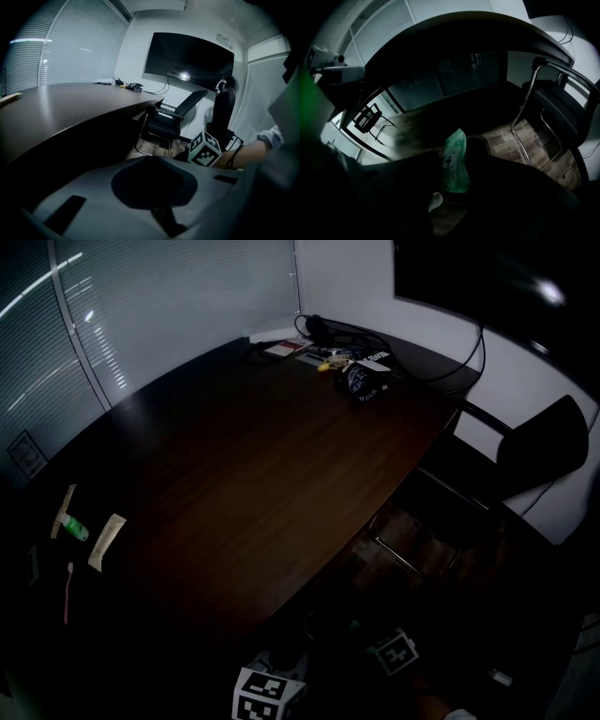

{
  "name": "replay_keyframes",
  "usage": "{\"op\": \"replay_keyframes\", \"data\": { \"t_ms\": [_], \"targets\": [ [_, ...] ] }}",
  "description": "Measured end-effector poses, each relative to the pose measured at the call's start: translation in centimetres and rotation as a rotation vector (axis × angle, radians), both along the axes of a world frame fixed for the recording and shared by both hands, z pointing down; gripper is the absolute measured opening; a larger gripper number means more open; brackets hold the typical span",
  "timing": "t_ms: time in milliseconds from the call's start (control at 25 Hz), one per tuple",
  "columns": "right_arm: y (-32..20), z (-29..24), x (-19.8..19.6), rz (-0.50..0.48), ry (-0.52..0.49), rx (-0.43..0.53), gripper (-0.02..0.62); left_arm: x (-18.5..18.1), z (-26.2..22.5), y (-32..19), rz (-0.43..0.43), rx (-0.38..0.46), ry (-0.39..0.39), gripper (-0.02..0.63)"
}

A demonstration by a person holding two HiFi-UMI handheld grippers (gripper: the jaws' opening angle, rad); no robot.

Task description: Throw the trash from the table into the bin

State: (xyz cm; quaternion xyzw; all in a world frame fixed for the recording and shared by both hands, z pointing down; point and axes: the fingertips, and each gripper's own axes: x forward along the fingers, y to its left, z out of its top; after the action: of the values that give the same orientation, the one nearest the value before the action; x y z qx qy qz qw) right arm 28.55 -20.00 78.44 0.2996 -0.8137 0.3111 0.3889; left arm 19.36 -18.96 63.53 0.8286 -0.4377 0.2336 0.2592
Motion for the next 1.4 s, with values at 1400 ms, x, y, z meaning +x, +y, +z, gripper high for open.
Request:
{"op": "replay_keyframes", "data": {
  "t_ms": [1400],
  "targets": [
    [5.3,-44.1,-26.7,-0.365,-0.46,0.597,0.023,-31.3,-27.7,13.4,-0.824,0.362,-0.008,-0.002]
  ]
}}
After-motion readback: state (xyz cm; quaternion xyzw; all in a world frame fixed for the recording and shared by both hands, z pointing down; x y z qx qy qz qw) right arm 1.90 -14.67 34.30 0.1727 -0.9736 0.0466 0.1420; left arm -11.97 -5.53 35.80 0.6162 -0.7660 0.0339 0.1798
